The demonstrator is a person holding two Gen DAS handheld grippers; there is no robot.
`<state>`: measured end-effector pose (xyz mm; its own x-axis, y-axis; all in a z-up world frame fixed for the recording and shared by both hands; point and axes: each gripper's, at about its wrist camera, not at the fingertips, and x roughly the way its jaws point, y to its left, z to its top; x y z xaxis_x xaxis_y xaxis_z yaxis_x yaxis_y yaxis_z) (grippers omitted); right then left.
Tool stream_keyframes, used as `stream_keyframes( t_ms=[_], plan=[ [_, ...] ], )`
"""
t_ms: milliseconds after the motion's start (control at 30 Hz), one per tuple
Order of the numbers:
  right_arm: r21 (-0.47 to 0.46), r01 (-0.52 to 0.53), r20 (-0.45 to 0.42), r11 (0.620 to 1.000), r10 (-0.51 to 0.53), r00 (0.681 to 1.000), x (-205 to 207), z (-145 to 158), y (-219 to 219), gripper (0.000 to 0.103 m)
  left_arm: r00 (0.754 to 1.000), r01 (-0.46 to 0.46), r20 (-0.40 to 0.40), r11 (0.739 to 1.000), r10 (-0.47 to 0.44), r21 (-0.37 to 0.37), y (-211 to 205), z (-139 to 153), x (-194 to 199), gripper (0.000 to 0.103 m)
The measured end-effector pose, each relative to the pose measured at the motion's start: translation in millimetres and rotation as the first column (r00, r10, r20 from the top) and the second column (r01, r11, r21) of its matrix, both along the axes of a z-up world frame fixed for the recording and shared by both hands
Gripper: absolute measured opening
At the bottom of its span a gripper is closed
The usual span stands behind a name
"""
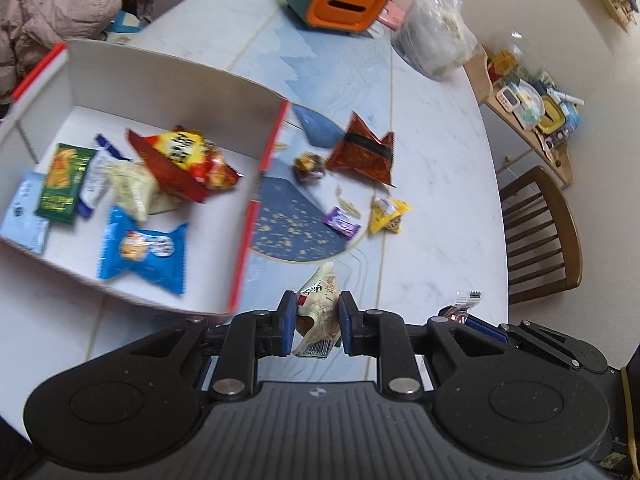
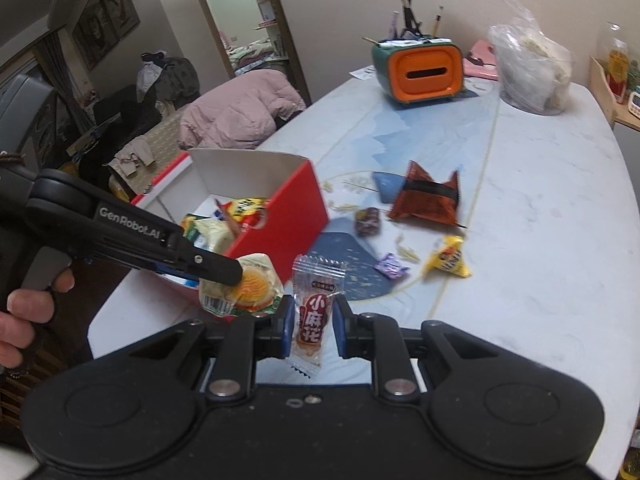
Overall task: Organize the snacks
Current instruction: 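Carry both snacks over the white box with both tools, then open both tools to drop the snacks into the white box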
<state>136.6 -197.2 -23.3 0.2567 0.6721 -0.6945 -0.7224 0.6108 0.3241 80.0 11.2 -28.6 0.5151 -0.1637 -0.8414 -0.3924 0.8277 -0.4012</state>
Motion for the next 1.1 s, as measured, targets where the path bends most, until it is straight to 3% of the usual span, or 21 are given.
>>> stream_keyframes(
  t_ms=[567,633,700,1100],
  plan=[
    [-0.012,-0.099,0.029,0.995,0.100,0.995,-23.5,11.6,110.0,0.019,0.988,-0.149,0.047,0.988,0.147,0.046,109.9,18.6,-42.4,0.021],
    [-0.017,-0.106,0.026,0.994,0.107,0.994,-24.2,9.4,123.0,0.019,0.986,-0.160,0.050,0.986,0.158,0.054,123.1,17.9,-43.8,0.014],
    [-0.028,-0.111,0.027,0.993,0.112,0.993,-24.7,7.1,136.2,0.019,0.984,-0.172,0.053,0.983,0.169,0.058,136.0,17.5,-44.7,0.014],
    [-0.163,-0.109,0.014,0.981,0.112,0.994,-14.5,-37.7,206.4,0.019,0.984,-0.173,-0.019,0.982,0.175,0.077,183.7,-21.3,-38.9,0.014]
  ],
)
